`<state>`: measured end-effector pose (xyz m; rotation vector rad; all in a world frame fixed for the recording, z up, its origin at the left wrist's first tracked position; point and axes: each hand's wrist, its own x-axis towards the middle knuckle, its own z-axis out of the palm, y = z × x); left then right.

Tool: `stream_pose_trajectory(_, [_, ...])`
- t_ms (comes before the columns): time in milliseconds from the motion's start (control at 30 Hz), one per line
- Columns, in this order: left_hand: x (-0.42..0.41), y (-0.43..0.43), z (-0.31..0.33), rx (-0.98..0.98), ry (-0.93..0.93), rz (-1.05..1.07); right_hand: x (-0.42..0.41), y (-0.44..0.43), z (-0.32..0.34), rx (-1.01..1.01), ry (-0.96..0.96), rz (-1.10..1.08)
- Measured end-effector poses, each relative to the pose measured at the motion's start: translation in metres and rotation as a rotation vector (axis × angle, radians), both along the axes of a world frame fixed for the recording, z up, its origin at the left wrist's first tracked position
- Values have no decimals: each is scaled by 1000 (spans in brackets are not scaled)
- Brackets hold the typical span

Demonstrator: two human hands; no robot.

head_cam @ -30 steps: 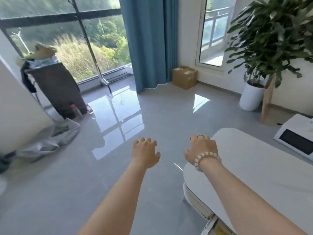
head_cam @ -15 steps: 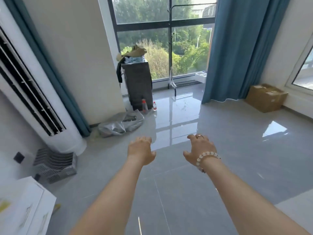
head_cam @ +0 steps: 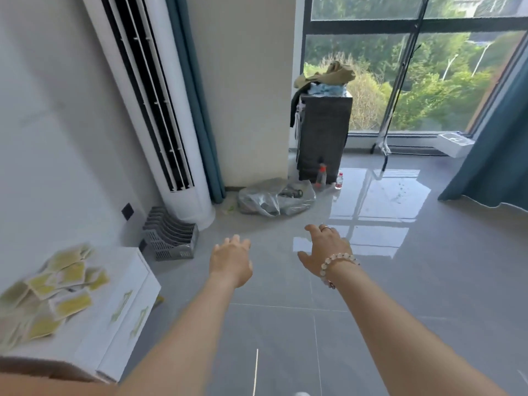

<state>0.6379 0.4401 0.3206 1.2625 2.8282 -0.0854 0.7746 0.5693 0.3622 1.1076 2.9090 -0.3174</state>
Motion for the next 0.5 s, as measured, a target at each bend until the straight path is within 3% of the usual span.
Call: stream_pose_trajectory(500, [-224, -56, -16, 206, -190, 565, -309, -5, -18, -36, -36, 644])
